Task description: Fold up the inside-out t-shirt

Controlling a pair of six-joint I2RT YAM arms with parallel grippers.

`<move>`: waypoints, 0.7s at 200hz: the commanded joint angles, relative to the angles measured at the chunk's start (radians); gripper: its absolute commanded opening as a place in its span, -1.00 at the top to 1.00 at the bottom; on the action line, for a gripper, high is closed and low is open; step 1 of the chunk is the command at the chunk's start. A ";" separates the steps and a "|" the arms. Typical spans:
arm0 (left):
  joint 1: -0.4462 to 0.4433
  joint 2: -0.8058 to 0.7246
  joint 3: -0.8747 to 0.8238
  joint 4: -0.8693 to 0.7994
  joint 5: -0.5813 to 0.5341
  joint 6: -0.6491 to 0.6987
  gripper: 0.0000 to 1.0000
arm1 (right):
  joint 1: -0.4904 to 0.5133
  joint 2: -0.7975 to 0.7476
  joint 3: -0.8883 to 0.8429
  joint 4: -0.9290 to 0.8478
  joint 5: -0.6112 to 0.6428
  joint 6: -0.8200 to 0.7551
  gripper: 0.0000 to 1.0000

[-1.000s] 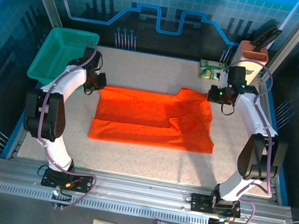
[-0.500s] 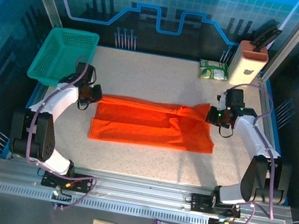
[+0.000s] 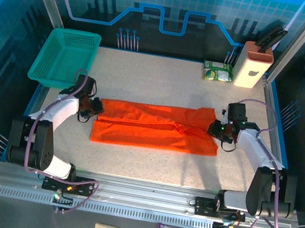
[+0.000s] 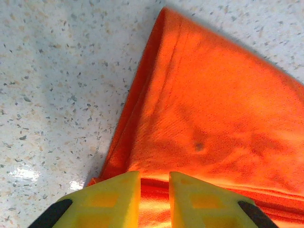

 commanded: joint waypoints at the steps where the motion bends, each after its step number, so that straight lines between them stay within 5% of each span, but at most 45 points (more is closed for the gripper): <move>1: 0.012 -0.060 0.008 -0.036 -0.033 0.001 0.49 | -0.001 -0.055 0.008 -0.018 0.022 0.015 0.38; 61: -0.040 -0.002 0.102 -0.139 0.013 0.034 0.44 | 0.115 0.035 0.127 -0.046 -0.113 -0.086 0.20; 140: -0.065 0.101 0.072 -0.205 -0.073 -0.008 0.27 | 0.463 0.295 0.322 -0.178 0.108 -0.172 0.08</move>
